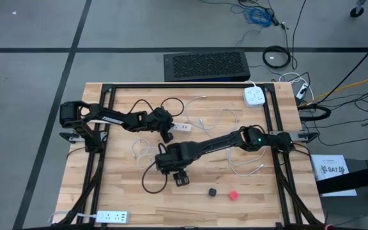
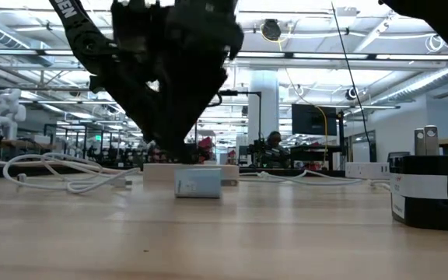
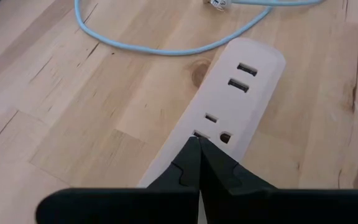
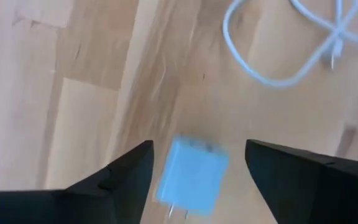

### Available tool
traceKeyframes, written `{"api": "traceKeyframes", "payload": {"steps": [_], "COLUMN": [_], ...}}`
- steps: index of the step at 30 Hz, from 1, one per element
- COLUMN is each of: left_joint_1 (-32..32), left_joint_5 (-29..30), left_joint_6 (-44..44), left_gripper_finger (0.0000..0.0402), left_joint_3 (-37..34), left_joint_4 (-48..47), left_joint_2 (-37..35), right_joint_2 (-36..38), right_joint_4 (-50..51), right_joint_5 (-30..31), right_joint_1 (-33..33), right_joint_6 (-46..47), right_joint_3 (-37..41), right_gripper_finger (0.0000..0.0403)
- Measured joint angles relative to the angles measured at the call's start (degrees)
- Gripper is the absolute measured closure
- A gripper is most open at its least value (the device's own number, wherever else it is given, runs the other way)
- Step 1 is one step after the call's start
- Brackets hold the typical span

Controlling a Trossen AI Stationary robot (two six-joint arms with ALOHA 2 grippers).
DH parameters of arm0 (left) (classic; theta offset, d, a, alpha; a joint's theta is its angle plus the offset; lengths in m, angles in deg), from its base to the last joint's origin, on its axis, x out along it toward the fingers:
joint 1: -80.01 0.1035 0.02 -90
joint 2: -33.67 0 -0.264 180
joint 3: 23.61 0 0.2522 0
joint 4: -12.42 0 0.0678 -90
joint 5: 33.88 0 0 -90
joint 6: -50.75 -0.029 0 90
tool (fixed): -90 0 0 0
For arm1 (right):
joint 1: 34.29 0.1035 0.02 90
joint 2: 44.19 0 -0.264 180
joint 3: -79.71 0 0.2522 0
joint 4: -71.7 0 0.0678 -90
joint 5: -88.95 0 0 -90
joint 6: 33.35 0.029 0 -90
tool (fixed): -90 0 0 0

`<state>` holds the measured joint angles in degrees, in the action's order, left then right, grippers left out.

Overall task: Insert USB
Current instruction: Insert the white charger adapter into the white outlet extension

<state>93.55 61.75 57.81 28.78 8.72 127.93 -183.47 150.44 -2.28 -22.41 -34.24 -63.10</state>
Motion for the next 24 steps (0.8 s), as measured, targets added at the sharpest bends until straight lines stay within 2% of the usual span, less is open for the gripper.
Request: {"api": "traceKeyframes", "payload": {"steps": [5,13,21,24], "left_joint_1": [0.0,0.0,0.0,0.0], "left_joint_5": [0.0,0.0,0.1,0.2], "left_joint_6": [0.1,0.1,0.1,0.1], "left_gripper_finger": [0.0398,0.0398,0.0398,0.0398], "left_joint_3": [0.0,0.0,0.0,0.0], "left_joint_4": [0.1,0.0,0.0,0.1], "left_joint_2": [0.0,0.0,0.0,0.0], "right_joint_2": [0.0,-2.4,-5.0,-5.1], "right_joint_4": [4.5,2.5,3.7,4.2], "right_joint_5": [-0.5,0.1,0.1,1.2], "right_joint_1": [-0.3,-0.5,-0.3,-0.3], "right_joint_6": [5.7,9.3,9.3,9.7], "right_joint_3": [-1.0,-1.1,-1.0,-1.0], "right_gripper_finger": [0.0130,0.0109,0.0108,0.0122]}}
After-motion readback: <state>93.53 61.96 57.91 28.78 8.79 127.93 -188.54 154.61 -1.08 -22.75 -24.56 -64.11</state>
